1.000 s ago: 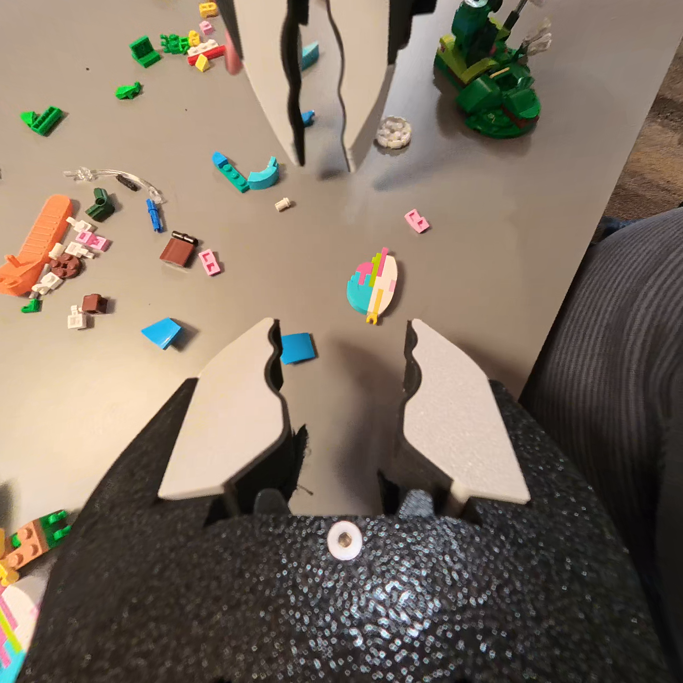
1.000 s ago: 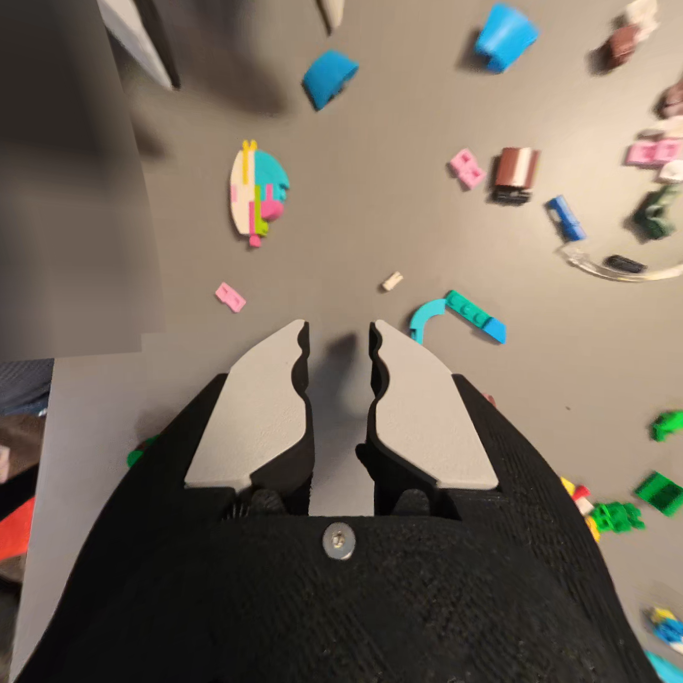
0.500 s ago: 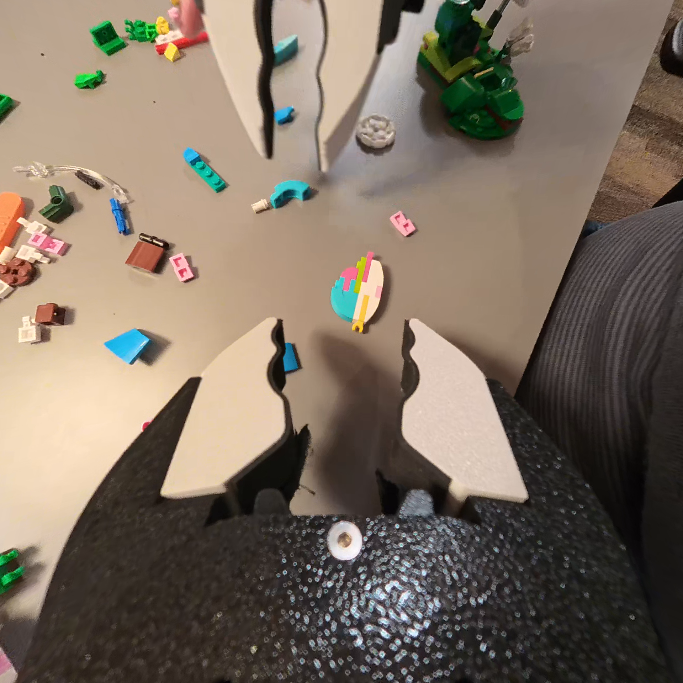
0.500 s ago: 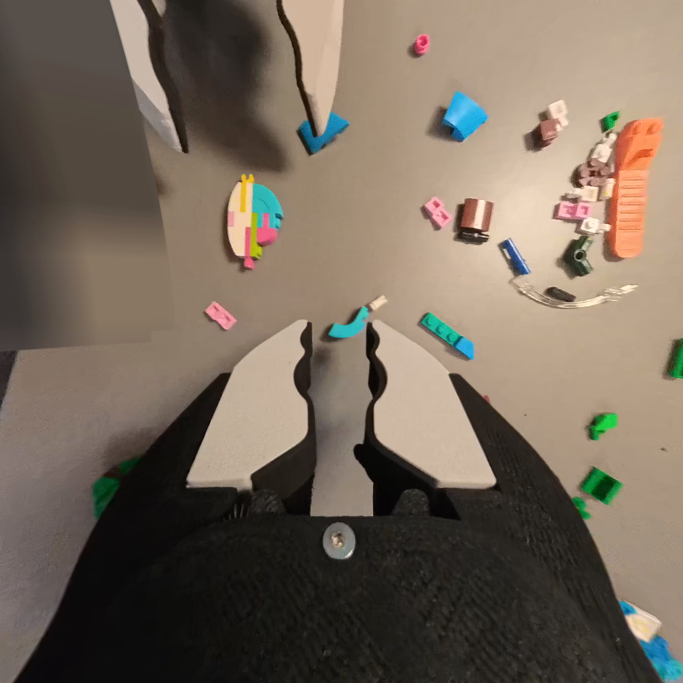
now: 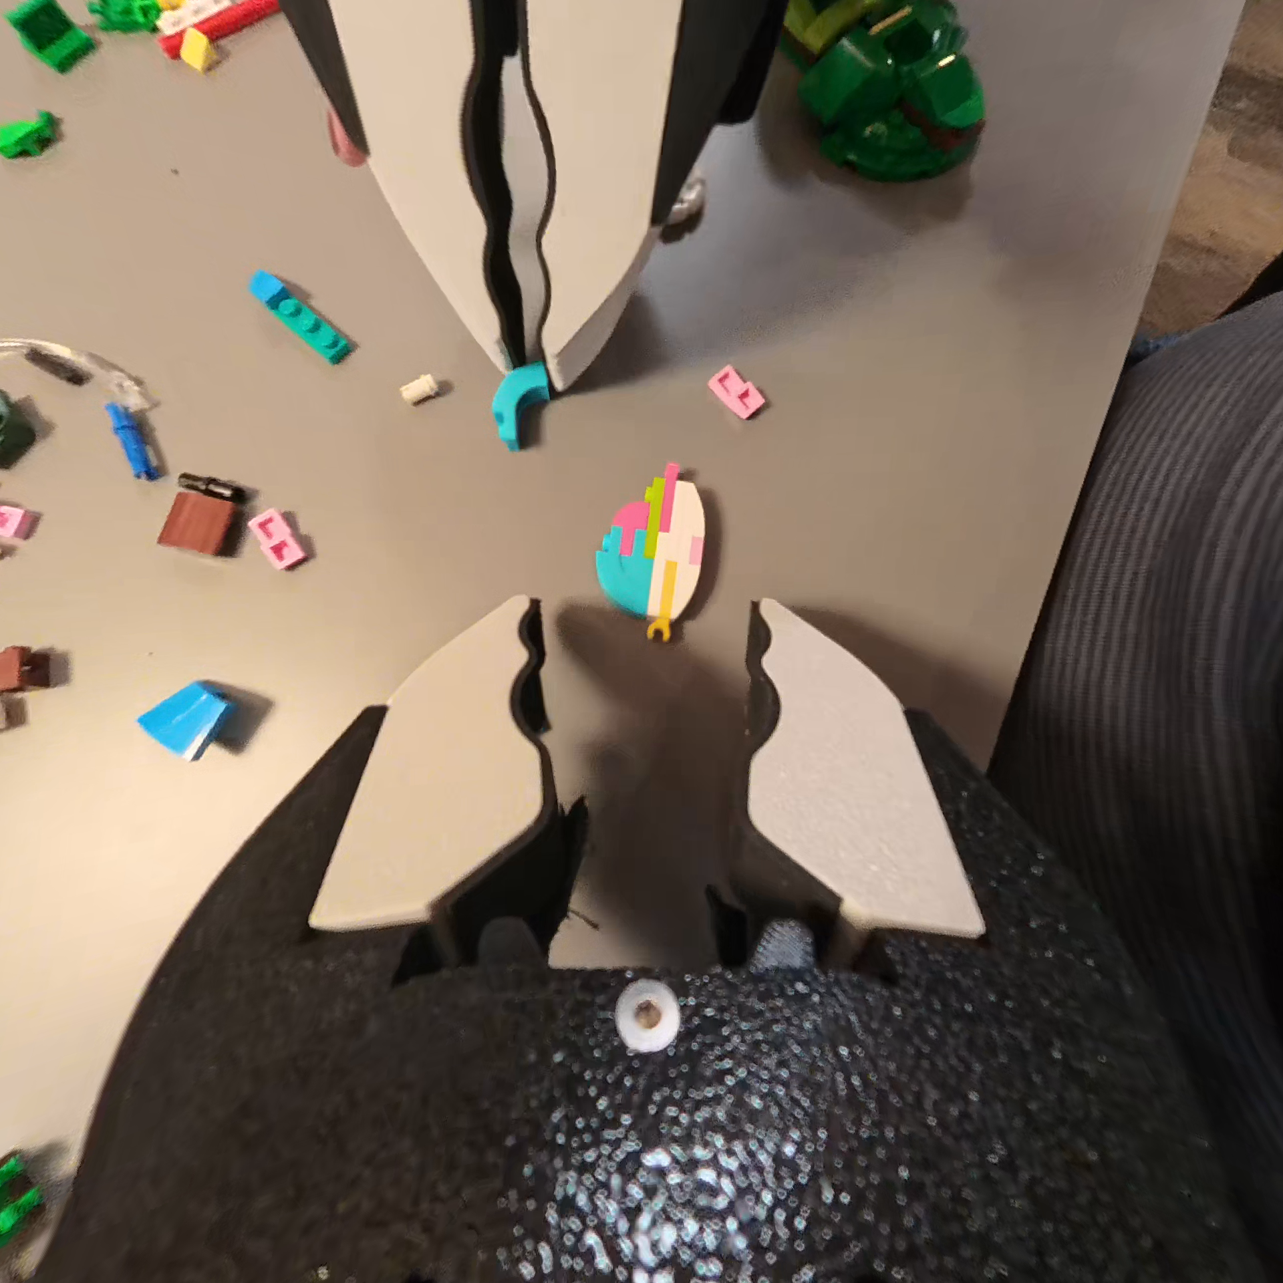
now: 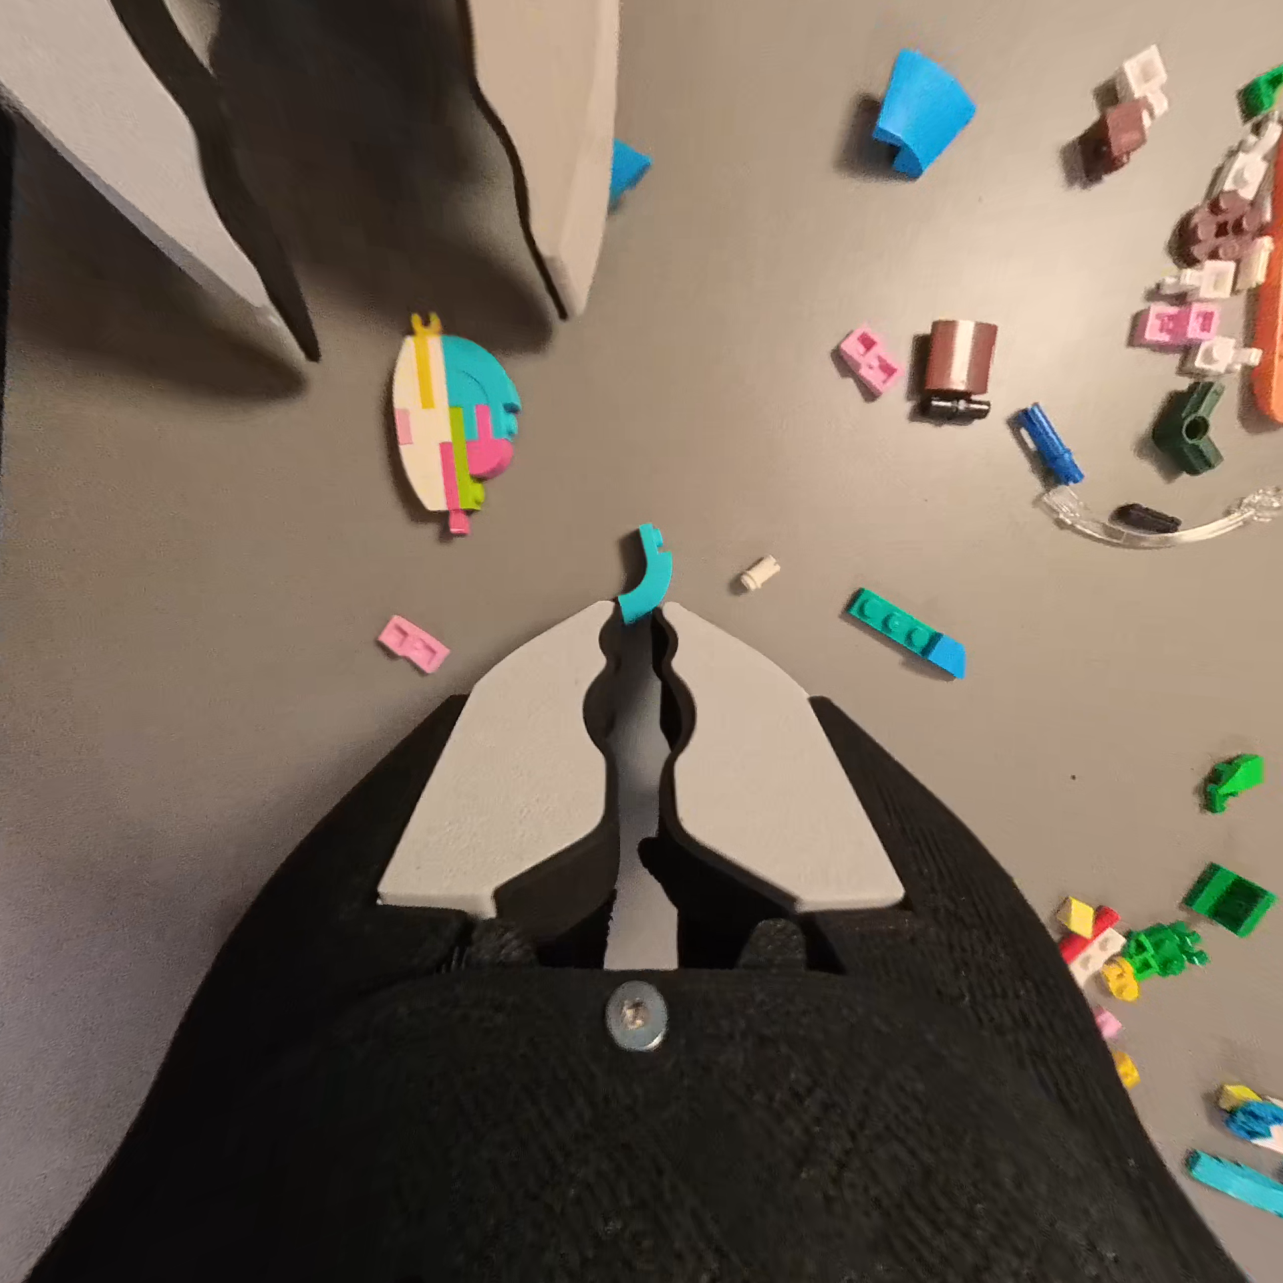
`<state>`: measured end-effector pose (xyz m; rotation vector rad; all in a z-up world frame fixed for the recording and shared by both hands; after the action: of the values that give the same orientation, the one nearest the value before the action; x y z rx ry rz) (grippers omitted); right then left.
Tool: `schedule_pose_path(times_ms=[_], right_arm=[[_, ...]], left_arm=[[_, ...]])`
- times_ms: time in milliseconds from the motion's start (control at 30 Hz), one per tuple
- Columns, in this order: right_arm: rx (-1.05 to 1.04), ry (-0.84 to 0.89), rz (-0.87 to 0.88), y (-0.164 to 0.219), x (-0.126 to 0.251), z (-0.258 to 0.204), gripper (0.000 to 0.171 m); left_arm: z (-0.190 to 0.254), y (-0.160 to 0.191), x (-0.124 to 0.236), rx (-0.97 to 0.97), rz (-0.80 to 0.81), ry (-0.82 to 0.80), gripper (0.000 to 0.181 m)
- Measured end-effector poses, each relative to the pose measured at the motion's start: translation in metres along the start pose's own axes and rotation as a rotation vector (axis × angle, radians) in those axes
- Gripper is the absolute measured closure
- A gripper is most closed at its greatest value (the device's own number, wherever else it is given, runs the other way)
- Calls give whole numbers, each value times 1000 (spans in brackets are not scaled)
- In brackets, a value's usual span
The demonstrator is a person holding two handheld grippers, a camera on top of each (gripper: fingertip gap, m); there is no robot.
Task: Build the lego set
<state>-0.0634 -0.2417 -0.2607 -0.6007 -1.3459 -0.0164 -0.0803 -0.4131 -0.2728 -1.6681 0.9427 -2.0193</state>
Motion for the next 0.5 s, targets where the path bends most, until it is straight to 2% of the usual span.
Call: schedule_pose_path(times_ms=[233,500], right_arm=[[-15,-23,41,-9,0,-10,165],[-37,-125,122,-2,-2,-7,148]], left_arm=[[-2,-4,-11,-33,-53,-11,128],[-2,-11,-13,-6,-106,-31,136]])
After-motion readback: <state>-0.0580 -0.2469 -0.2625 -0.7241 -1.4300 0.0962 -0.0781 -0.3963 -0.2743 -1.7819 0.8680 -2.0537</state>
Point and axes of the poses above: each gripper's, where its closed fingertips meet, x back along the fingers, y out of its underside, z = x × y across the jaws, the point moved 10 cm from there along x, back along the fingers, and after that the axes turned 4 degrees about y, right-handed, at the moved point
